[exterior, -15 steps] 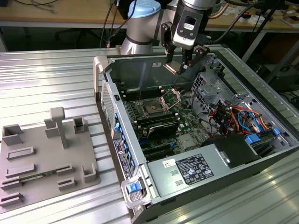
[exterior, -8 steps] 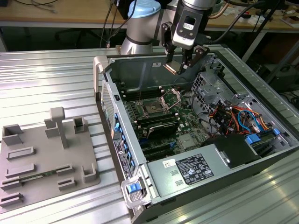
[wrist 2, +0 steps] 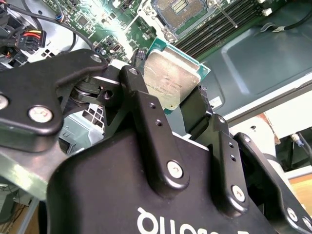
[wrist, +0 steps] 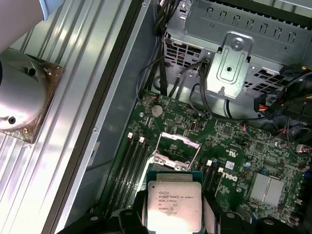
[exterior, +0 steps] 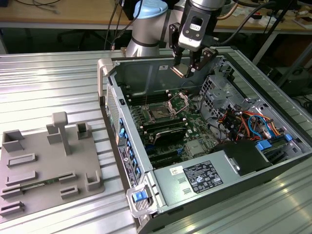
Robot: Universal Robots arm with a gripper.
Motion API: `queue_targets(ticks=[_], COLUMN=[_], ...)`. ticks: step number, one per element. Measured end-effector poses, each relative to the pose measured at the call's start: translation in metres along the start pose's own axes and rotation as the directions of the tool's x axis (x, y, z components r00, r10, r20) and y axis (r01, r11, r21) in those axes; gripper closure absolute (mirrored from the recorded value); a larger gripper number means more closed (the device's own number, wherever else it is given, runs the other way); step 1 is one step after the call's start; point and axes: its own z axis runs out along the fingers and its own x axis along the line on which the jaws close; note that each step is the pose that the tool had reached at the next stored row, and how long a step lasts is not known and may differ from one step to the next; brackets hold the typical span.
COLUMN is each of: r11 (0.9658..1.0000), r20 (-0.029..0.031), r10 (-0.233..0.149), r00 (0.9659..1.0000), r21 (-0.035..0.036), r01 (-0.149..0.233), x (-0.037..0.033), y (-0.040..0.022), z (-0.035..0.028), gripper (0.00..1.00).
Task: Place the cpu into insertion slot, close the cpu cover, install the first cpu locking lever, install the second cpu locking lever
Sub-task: 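Place the cpu into insertion slot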
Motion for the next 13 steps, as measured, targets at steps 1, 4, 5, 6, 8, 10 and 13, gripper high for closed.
queue_targets(ticks=[1, 4, 5, 6, 8, 10, 13], r11=[1.0, 1.0, 1.0, 1.0, 1.0, 1.0, 1.0], r20=[0.0002, 0.0005, 0.0005, 0.0005, 0.0006, 0.0006, 0.0005], r10=[0.002, 0.006, 0.006, 0.006, 0.006, 0.006, 0.007], r00=[1.0, 1.0, 1.0, 1.0, 1.0, 1.0, 1.0], r21=[0.0, -0.0001, -0.0001, -0.0001, -0.0001, -0.0001, -0.0001], r01=[-0.002, -0.006, -0.006, -0.006, -0.006, -0.006, -0.007], x=[0.0, 0.0001, 0.0001, 0.0001, 0.0001, 0.0001, 0.0001], y=[-0.0001, -0.0001, -0.0001, -0.0001, -0.0001, -0.0001, -0.0002], z=[0.0, 0.0, 0.0, 0.0, 0.0, 0.0, 0.0], gripper=[0.45, 0.45, 0.45, 0.45, 0.45, 0.45, 0.45])
